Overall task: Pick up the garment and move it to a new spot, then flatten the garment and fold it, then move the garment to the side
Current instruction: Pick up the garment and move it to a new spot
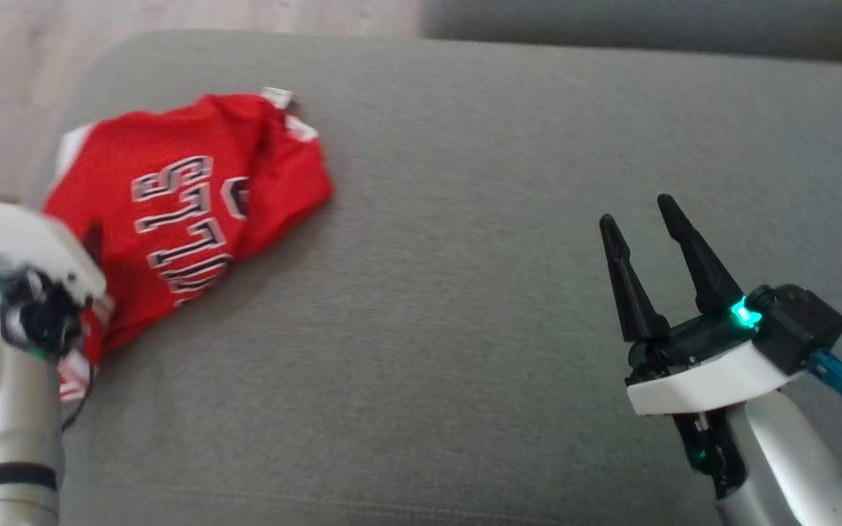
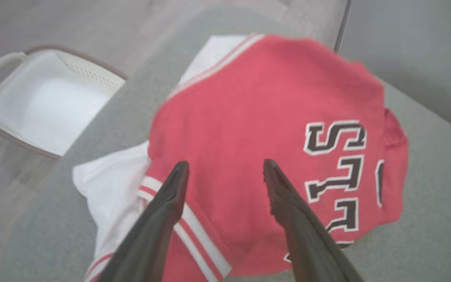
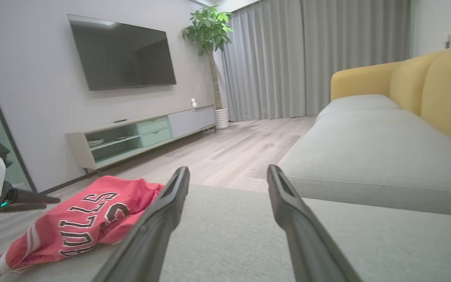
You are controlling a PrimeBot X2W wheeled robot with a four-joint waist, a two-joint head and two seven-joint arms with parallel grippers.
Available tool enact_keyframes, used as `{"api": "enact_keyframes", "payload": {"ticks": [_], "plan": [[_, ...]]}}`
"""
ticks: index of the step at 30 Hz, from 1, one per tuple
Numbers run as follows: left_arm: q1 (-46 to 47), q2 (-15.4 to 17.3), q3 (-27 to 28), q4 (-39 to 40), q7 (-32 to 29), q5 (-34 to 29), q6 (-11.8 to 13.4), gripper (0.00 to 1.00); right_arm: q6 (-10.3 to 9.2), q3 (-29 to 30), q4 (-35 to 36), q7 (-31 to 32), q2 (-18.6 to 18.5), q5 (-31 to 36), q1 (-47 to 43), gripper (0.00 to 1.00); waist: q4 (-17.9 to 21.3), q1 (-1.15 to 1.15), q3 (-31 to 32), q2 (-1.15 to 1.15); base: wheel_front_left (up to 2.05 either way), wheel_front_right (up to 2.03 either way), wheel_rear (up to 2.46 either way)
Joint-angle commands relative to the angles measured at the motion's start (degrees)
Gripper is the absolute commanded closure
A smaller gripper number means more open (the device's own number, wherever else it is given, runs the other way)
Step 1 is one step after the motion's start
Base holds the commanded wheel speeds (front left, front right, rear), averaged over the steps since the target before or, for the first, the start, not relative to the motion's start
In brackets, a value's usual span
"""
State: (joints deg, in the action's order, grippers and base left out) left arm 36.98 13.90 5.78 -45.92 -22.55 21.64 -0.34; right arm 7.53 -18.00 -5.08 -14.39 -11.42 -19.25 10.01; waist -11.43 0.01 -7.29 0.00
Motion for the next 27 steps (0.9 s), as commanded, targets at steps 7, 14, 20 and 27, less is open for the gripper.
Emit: {"api": "enact_keyframes", "payload": {"ticks": [7, 14, 20, 27], "plan": [[2.4, 4.8, 2.0, -10.7, -3.1, 1.3, -0.5, 0.23, -0.04, -0.7, 2.0, -0.6, -0.7, -1.0, 2.8, 0.0, 6.3, -0.01, -3.5, 0.0, 0.0, 0.0, 0.0], [4.2, 5.7, -0.3, -13.4, 3.7, -0.5, -2.6, 1.0, -0.04, 0.2, 1.5, -0.6, -0.2, -1.1, 2.0, 0.0, 5.5, -0.01, -1.5, 0.0, 0.0, 0.0, 0.0], [7.3, 6.5, -4.0, -11.8, 8.2, -2.6, -5.4, 1.0, -0.04, 0.6, 1.0, -0.6, 1.2, -1.0, 0.8, 0.0, 4.6, -0.01, 2.9, 0.0, 0.0, 0.0, 0.0], [11.5, 5.5, -9.9, -4.6, 10.1, -3.3, -7.0, 1.0, -0.04, 1.4, 0.6, -0.6, 3.2, -0.8, -1.1, 0.0, 5.5, -0.01, 7.8, 0.0, 0.0, 0.0, 0.0]]}}
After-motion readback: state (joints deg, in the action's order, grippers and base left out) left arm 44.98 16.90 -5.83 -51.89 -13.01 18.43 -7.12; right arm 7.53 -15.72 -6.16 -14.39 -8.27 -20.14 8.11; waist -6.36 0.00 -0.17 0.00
